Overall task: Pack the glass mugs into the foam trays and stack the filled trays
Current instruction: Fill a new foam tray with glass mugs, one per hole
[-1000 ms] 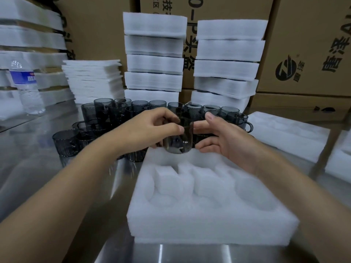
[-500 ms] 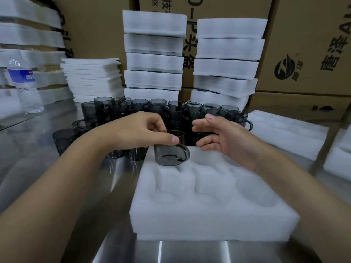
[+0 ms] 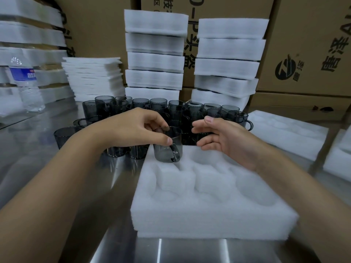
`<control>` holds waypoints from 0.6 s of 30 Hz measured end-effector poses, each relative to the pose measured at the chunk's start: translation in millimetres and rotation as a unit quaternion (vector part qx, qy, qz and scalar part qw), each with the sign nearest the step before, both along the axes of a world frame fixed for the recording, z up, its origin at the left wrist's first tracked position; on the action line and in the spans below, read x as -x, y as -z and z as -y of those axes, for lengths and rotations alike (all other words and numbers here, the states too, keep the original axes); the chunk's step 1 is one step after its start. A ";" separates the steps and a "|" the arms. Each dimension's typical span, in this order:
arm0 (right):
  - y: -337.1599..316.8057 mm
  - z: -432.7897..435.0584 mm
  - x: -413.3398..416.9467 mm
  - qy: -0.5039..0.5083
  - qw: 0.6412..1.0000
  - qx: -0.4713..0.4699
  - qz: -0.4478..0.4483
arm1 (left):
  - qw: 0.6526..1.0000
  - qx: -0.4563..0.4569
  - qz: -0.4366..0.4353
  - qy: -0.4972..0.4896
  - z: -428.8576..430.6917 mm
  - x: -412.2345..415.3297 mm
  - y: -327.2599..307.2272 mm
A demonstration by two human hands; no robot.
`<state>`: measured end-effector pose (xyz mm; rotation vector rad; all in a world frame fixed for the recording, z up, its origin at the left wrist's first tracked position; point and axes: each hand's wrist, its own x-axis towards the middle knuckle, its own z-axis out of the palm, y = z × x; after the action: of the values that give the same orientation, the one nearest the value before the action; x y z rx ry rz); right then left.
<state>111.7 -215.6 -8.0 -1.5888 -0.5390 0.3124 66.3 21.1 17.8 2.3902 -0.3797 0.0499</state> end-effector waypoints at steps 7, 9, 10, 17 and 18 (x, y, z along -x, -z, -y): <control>0.1 0.3 1.1 -0.002 1.000 0.004 0.007 | 0.995 -0.095 0.009 -0.002 8.4 0.0 0.7; 0.2 0.3 1.6 -0.001 1.000 0.006 0.011 | 0.994 -0.105 0.003 -0.010 7.7 -0.5 1.0; 0.3 0.2 2.1 -0.001 1.000 0.007 0.012 | 0.994 -0.111 -0.001 -0.010 6.8 -0.6 1.2; -1.3 -0.6 3.5 -0.002 1.000 0.008 0.017 | 0.991 -0.112 0.063 -0.022 16.8 5.3 -1.4; -1.4 -0.9 3.7 -0.003 1.000 0.009 0.018 | 0.988 -0.114 0.100 -0.018 23.1 6.1 -0.2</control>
<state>108.1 -214.7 -6.6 -1.6142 -0.5694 0.2938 60.2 -2.0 18.0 2.6264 -0.4555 0.2786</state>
